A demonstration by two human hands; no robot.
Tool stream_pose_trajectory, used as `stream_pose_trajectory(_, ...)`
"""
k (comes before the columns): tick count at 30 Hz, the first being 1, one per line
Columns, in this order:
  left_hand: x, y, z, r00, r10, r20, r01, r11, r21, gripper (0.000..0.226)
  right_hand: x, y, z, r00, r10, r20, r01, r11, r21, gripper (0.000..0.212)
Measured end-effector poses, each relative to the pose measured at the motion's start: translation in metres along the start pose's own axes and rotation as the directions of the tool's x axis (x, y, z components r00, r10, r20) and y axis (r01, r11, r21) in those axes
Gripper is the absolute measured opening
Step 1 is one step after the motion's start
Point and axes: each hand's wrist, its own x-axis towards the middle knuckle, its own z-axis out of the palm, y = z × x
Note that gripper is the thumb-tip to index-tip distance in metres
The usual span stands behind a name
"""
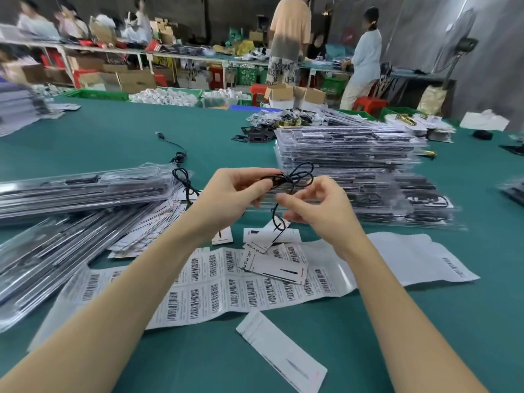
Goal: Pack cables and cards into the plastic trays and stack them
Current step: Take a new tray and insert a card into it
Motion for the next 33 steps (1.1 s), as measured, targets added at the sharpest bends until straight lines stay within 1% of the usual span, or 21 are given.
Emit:
stream_pose_trajectory(1,0.001,0.0,-0.003,1.0,0.012,-0.008,-0.011,0.998,0.064,0.026,0.001,-0.002,-0.004,0.999,-0.048,-0.012,0.048,0.999,-0.016,0.048)
stream_pose_trajectory(3,0.003,0.0,-0.006,1.0,0.017,0.008,-0.018,0.991,0.136,0.025,0.003,-0.006,-0.011,0.977,-0.207,0.058,0.214,0.962,-0.171,0.05)
stream_pose_trajectory(4,0.002,0.001,-0.005,1.0,0.024,0.015,-0.026,0.988,0.152,0.025,0.004,-0.008,-0.013,0.959,-0.263,0.104,0.282,0.923,-0.26,0.044)
stream_pose_trajectory(5,0.002,0.002,-0.003,0.999,0.032,0.016,-0.034,0.989,0.143,0.024,0.005,-0.008,-0.013,0.95,-0.286,0.123,0.311,0.892,-0.328,0.036)
stream_pose_trajectory(6,0.003,0.003,-0.003,0.999,0.03,0.015,-0.031,0.995,0.094,0.022,0.005,-0.008,-0.012,0.951,-0.286,0.116,0.309,0.887,-0.343,0.028)
stream_pose_trajectory(8,0.004,0.004,-0.006,1.0,-0.009,0.022,0.01,0.999,-0.046,0.018,0.004,-0.006,-0.01,0.964,-0.258,0.067,0.267,0.929,-0.256,0.022)
stream_pose_trajectory(9,0.005,0.003,-0.01,1.0,-0.017,0.026,0.018,0.998,-0.055,0.018,0.004,-0.005,-0.01,0.973,-0.229,0.029,0.23,0.956,-0.181,0.021)
stream_pose_trajectory(12,0.004,0.0,-0.023,1.0,-0.009,0.024,0.005,0.985,0.172,0.007,0.005,-0.002,-0.011,0.993,-0.085,-0.083,0.089,0.995,0.048,0.015)
stream_pose_trajectory(14,0.001,-0.001,-0.023,0.998,-0.008,0.058,-0.003,0.98,0.198,0.005,0.005,-0.002,-0.009,0.994,-0.02,-0.107,0.035,0.989,0.143,0.015)
stream_pose_trajectory(16,0.0,0.0,-0.018,0.996,0.017,0.083,-0.035,0.975,0.22,0.005,0.004,-0.002,-0.004,0.99,0.008,-0.141,0.02,0.98,0.196,0.012)
stream_pose_trajectory(19,-0.001,0.007,-0.007,0.987,0.113,0.118,-0.138,0.961,0.238,0.007,0.001,-0.002,0.002,0.97,0.049,-0.237,0.002,0.977,0.214,0.012)
stream_pose_trajectory(21,-0.002,0.012,-0.001,0.971,0.186,0.149,-0.221,0.936,0.273,0.01,0.001,-0.003,0.005,0.962,0.115,-0.246,-0.043,0.959,0.28,0.009)
stream_pose_trajectory(22,-0.002,0.014,0.001,0.964,0.203,0.175,-0.247,0.923,0.294,0.012,0.001,-0.005,0.006,0.966,0.152,-0.21,-0.072,0.937,0.343,0.006)
stream_pose_trajectory(23,-0.003,0.014,0.003,0.958,0.2,0.204,-0.258,0.914,0.313,0.014,0.0,-0.007,0.007,0.974,0.175,-0.144,-0.101,0.905,0.414,0.003)
stream_pose_trajectory(25,-0.003,0.012,0.006,0.956,0.162,0.243,-0.24,0.91,0.338,0.016,0.0,-0.009,0.006,0.986,0.164,0.025,-0.155,0.852,0.5,0.009)
stream_pose_trajectory(28,-0.003,0.009,0.006,0.961,0.136,0.239,-0.214,0.915,0.341,0.011,-0.001,-0.008,0.001,0.974,0.106,0.202,-0.188,0.876,0.445,0.011)
stream_pose_trajectory(30,-0.002,0.009,0.004,0.967,0.108,0.232,-0.18,0.93,0.321,0.008,-0.001,-0.005,-0.004,0.964,0.067,0.256,-0.168,0.903,0.396,0.012)
stream_pose_trajectory(32,-0.001,0.009,-0.003,0.973,0.081,0.215,-0.154,0.924,0.35,0.018,-0.001,-0.003,-0.009,0.955,0.041,0.293,-0.149,0.922,0.357,0.018)
stream_pose_trajectory(33,-0.002,0.009,-0.007,0.977,0.066,0.204,-0.141,0.916,0.376,0.022,-0.001,-0.002,-0.012,0.942,0.034,0.333,-0.151,0.931,0.332,0.023)
